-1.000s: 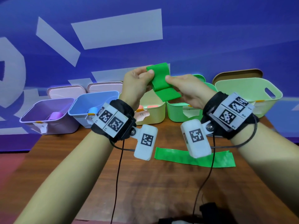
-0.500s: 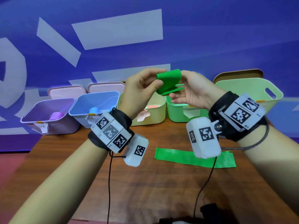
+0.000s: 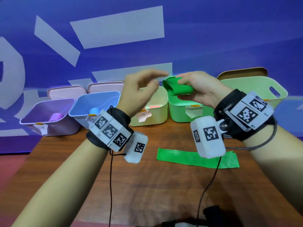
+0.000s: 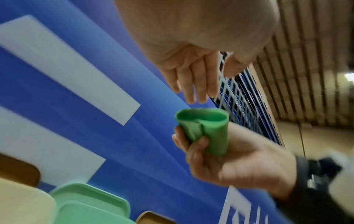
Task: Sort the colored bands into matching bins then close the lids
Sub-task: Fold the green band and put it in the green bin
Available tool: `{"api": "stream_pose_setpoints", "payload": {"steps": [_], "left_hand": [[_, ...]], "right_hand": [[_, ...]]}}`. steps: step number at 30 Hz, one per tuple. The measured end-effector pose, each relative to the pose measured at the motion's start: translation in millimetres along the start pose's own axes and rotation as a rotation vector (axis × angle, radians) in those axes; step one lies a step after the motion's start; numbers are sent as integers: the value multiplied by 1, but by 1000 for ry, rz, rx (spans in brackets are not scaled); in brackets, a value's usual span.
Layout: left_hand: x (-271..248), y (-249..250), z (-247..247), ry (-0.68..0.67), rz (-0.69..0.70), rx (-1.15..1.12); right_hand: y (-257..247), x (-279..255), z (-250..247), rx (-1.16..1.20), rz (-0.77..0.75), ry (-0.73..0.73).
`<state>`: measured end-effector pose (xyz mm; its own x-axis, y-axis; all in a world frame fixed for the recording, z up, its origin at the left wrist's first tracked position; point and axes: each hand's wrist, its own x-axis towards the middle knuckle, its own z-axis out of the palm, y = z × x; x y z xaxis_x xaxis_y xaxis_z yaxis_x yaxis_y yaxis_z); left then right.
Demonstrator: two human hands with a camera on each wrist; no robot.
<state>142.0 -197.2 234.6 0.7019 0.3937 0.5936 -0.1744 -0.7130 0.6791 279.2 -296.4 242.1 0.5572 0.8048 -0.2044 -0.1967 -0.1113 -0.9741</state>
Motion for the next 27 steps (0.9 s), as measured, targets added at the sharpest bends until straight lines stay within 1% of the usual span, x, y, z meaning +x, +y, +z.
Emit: {"api": "stream_pose_setpoints", "payload": {"steps": [1,2,3,5,6,7,8,11,13,17,18,20,23,27], "left_hand": [[7,1,0,105,-68,-27],[14,0,0,172,-151,-35],[20,-2,0,173,-250,-31],[29,-7,2,32,-446,1],[30,-9,3,-50,-507,24],[30,-11,5,-102,-535,39],[29,-13,7,-117,-537,40],[31,-15,13,-66,-501,21],[32,-18,17,-34,-497,29],[36,-24,26,44,-495,-6],[37,-25,30,62,-490,-17],[40,-26,37,88,-480,-43],[44,-30,50,55,-481,-72],[50,-40,60,-22,-576,-157]], "right_hand": [[-1,1,0,-52,-34,18],[-2,1,-1,-116,-76,30],[-2,2,-1,-199,-133,47],[-2,3,-2,-411,-277,92],[-3,3,-1,-513,-348,102],[-3,3,-1,-595,-405,99],[-3,3,-1,-658,-450,86],[-1,7,-4,-734,-515,77],[3,11,-7,-699,-517,87],[10,21,-14,-547,-456,158],[11,24,-15,-530,-465,175],[11,27,-16,-588,-518,204],[13,34,-20,-721,-559,211],[20,46,-32,-798,-544,156]]}}
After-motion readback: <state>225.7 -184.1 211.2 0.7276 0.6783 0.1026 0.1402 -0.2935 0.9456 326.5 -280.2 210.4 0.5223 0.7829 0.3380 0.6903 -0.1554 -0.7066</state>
